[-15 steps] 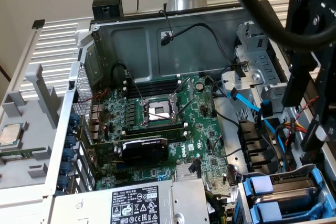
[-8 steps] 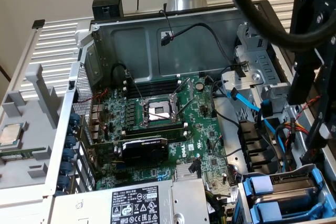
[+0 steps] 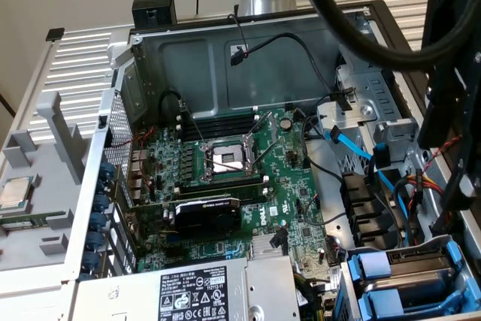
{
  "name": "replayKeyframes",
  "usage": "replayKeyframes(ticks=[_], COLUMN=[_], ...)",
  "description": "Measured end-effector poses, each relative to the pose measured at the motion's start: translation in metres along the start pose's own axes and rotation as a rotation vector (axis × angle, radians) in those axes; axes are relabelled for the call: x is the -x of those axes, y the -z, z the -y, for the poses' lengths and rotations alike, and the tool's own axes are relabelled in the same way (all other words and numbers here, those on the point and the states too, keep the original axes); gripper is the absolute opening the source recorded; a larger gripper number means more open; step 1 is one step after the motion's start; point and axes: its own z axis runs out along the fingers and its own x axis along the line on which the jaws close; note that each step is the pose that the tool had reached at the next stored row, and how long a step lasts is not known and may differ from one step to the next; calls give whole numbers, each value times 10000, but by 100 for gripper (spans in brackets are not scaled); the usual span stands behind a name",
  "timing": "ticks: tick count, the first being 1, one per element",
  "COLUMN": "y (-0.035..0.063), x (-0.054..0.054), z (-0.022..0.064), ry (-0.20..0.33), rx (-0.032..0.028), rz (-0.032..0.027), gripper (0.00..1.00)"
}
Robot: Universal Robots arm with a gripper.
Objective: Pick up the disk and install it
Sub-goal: 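Insert the first disk wire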
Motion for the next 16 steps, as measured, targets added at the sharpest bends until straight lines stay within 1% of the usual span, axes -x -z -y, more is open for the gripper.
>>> replayKeyframes(ticks=[5,7,11,13,16], y=[-75,-112,-185,-222,-266], x=[89,124,146,148,148], z=[28,58,137,160,162], ry=[-6,-8,-86,-225,-640], rx=[0,1,1,1,3], rz=[12,12,11,18,31], gripper=[57,57,57,57,57])
